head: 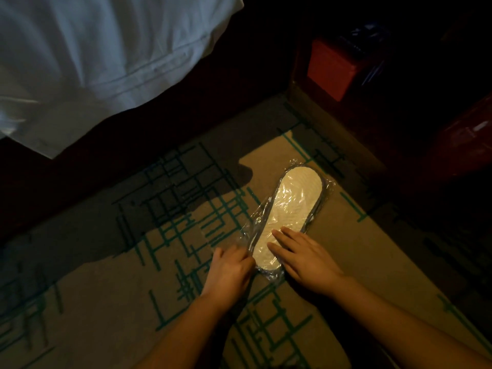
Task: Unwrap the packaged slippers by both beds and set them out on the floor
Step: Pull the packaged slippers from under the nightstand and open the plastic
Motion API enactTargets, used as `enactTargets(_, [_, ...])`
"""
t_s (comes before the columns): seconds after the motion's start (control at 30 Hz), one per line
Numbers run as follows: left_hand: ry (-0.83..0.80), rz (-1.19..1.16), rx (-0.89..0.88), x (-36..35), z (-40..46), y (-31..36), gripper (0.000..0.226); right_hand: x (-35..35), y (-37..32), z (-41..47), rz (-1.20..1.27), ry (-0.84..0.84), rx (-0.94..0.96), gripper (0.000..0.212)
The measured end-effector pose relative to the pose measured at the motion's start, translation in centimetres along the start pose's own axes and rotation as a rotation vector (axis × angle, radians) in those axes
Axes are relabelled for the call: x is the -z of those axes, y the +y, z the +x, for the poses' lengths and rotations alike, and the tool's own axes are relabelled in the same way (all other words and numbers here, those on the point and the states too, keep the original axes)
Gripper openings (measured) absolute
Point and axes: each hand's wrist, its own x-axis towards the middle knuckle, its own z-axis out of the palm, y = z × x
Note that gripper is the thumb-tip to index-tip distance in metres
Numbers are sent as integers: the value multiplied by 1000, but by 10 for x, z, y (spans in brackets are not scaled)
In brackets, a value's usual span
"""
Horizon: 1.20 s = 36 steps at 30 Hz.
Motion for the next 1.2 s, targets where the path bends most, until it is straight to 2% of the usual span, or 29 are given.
enactTargets(0.2, [-91,39,43,-25,-43,-21,30,1,15,3,32,-4,-20,44])
enactTargets(0.3, [16,-15,167,-32,-49,-20,27,0,13,2,8,6,-39,44])
enactTargets(0.37, [139,-250,401,-26,-43,-11,23,-1,11,0,7,24,-49,44])
enactTargets(0.43, [252,-586,659,-20,-29,6,17,-2,9,1,9,39,-54,45])
enactTargets(0.57, [275,-1306,1063,-20,-1,41,18,-3,6,1,19,52,-64,45])
enactTargets(0.7, [212,-1504,1260,-22,13,55,19,-2,5,1,59,46,-48,45])
enactTargets(0.8, [161,-1601,1316,-18,19,55,15,-2,2,0,148,32,-51,49])
enactTargets(0.87, [103,-1626,1292,-16,20,54,14,0,0,0,269,62,-75,54])
enactTargets(1.07, [123,-1460,1198,-10,24,59,8,12,-12,0,619,185,-134,51])
enactTargets(1.13, [135,-1521,1188,-6,25,57,7,21,-17,-1,767,338,-378,47])
enactTargets(1.2, [146,-1598,1188,-1,25,54,8,30,-17,0,1047,466,-796,58])
